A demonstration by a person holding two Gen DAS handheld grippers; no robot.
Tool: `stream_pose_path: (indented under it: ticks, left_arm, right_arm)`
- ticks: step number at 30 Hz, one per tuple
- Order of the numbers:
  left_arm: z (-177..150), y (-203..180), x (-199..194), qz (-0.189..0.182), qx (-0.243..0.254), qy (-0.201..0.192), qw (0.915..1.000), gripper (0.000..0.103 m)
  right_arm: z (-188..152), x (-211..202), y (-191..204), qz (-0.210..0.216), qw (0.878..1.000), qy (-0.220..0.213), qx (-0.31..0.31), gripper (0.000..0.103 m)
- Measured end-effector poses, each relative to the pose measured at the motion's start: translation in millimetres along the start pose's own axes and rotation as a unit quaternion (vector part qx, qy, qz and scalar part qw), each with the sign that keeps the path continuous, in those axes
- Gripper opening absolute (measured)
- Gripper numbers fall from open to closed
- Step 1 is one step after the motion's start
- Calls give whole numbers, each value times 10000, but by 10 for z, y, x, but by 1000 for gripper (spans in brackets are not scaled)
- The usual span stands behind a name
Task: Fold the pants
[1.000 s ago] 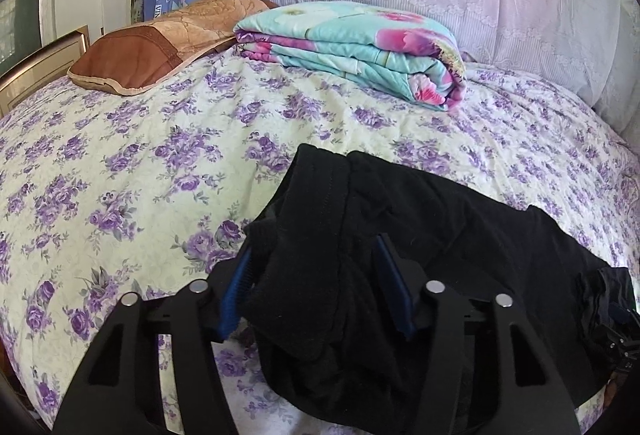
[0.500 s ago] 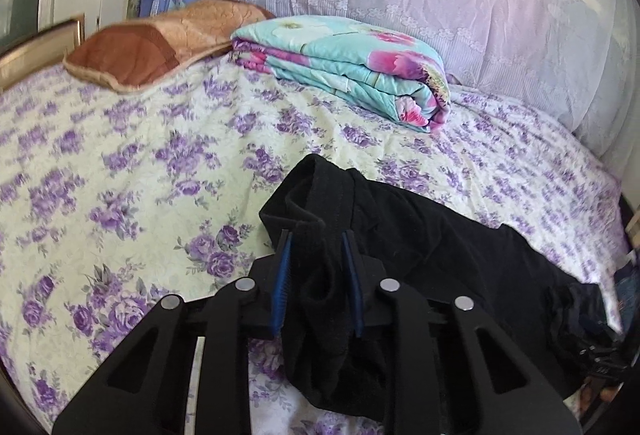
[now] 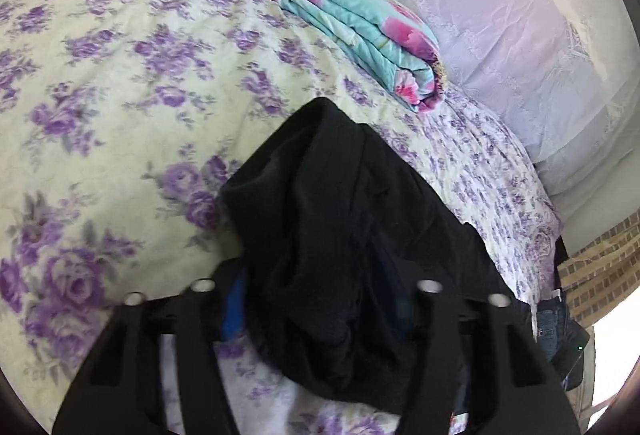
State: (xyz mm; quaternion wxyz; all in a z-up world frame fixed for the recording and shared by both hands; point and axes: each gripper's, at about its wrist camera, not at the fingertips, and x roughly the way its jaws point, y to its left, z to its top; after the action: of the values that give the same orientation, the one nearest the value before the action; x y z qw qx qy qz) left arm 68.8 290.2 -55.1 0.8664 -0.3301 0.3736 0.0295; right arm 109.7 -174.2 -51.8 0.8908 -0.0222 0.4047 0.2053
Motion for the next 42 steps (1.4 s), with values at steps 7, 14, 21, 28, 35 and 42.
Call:
stream_pose_path:
  ticks: [7,14,21,28,35,42]
  left_arm:
    - [40,-70,-227,-342,1,-433,9985,27]
    - [37,-580,-543,-250,733,-808,9937,27]
    - [-70,-1350,-709,-377,1657,-1007,9803,27]
    - [-315,-2102,-559,-663,2454,-946,9625,27]
    - [-645,-2764,-168,-915,3004,-623,9474,25]
    - [-1042,-3471,38,-1247,3612,-392,9233,23]
  right_arm:
    - [8,-117,-49,56,9994,-290,162,99]
    - [18,114,6,-505,9984,236,58,100]
    - [63,-66,-139,163,9983,-202,519,100]
    - [-60,-652,-960,-90,9777,-1078,1800,100]
    - [-504,-682,-1645,-113,9449,-1098,3082,99]
    - [-537,-680,-1704,90,9423,-1239,3110,99]
